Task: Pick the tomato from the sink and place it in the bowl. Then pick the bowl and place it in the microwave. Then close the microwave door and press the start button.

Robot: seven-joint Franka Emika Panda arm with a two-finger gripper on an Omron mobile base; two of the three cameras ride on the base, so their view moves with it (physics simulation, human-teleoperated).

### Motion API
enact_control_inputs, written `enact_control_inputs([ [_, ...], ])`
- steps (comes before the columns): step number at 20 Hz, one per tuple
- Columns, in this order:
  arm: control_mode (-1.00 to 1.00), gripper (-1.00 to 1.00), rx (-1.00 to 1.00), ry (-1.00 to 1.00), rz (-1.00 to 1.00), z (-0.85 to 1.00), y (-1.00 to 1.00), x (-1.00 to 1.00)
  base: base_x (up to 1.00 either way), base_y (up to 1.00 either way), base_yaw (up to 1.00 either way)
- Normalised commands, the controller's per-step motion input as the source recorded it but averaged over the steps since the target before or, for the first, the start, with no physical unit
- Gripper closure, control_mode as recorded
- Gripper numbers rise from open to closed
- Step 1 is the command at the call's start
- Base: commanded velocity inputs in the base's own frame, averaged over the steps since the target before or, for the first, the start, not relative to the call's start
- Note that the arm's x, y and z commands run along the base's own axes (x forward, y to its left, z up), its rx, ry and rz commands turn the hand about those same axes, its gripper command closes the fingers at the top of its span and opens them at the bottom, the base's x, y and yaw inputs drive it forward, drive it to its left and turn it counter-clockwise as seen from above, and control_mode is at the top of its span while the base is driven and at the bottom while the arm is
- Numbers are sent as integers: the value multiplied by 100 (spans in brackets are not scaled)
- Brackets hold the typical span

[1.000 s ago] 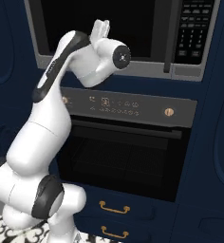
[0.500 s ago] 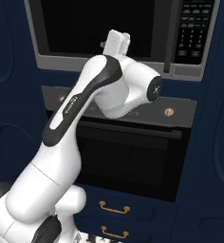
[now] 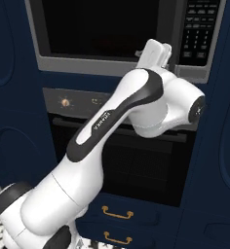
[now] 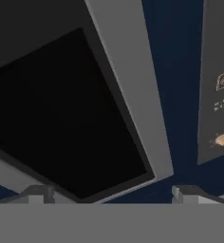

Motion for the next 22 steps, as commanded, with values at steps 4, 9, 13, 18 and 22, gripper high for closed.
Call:
enact_control_inputs([
  [4, -100, -100, 1, 1, -2, -5, -88, 0, 0, 0, 0],
  [9, -100, -100, 2, 1, 0, -15, -85, 0, 0, 0, 0],
  [13, -100, -100, 0, 6, 0, -22, -29, 27, 0, 0, 0],
  [18, -100, -100, 0, 7, 1, -4, 12, 54, 0, 0, 0],
  [22, -100, -100, 0, 6, 0, 0, 1, 46, 0, 0, 0],
])
